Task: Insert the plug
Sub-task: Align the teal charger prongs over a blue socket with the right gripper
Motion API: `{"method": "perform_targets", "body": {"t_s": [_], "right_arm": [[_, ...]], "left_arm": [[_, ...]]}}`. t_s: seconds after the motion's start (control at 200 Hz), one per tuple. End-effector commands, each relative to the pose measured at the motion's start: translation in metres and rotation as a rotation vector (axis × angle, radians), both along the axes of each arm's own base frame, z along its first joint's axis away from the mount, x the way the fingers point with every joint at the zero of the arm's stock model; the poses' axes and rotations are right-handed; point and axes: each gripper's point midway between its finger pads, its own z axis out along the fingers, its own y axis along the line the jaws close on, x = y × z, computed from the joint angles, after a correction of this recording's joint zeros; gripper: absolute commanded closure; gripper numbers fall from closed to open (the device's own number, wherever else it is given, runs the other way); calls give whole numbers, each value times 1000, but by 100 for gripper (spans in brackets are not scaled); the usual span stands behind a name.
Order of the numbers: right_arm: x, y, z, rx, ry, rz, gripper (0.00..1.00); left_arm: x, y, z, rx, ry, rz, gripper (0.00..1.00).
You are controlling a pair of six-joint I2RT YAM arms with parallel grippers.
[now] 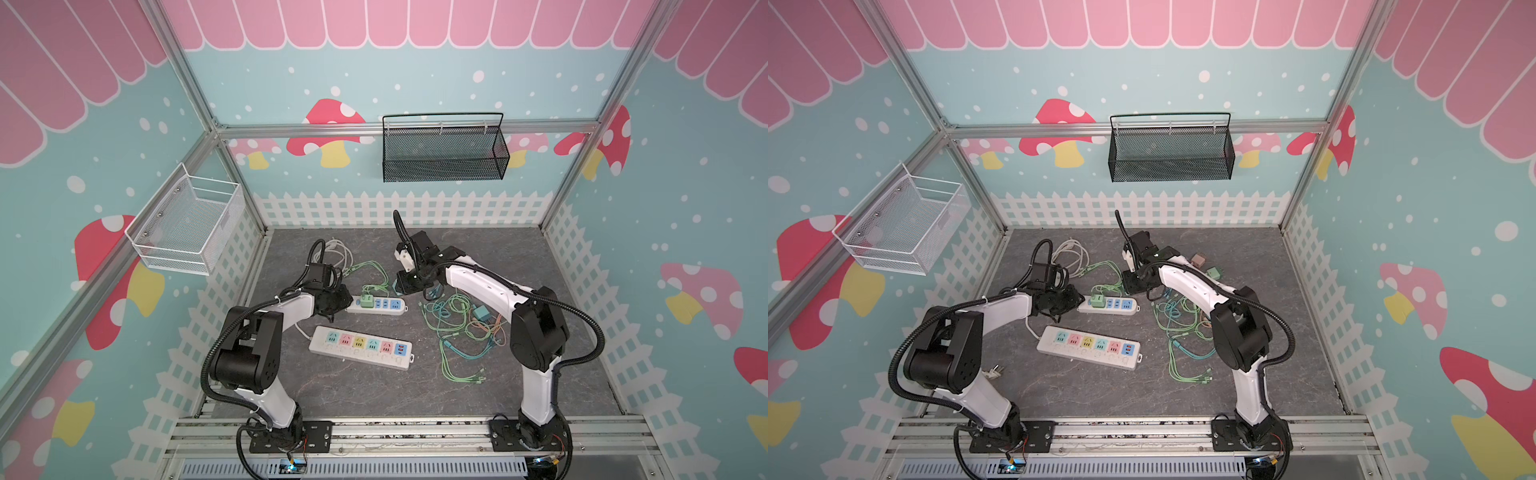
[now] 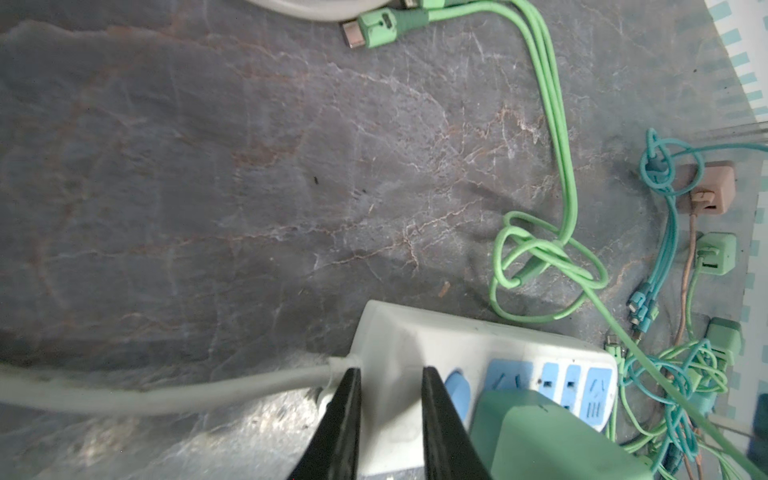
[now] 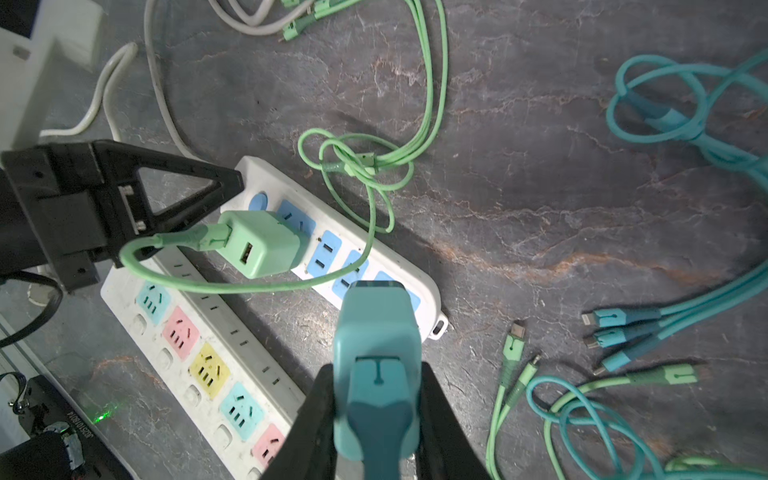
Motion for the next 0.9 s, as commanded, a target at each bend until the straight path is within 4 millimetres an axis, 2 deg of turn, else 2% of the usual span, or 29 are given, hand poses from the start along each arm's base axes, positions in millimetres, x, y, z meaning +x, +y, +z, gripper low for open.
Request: {"method": "perform_targets", "body": {"t_s": [0.0,0.35,0.62,0.896], "right_arm": [[-16,1,-5,-12,44,35,100],[-22,14,-22,-18,82,55,100],[-13,15,-36,-35,75,4,100],[-1,12,-38,-53,45,-61,100]], "left_arm": [[-25,-3,-17,-32,78,-5,77],[-42,-16,-20,-102,79,-9,78],[-47,-26,-24,-133,80,-16,78],[-50,-30,-25,-151,78,-6,78]]}}
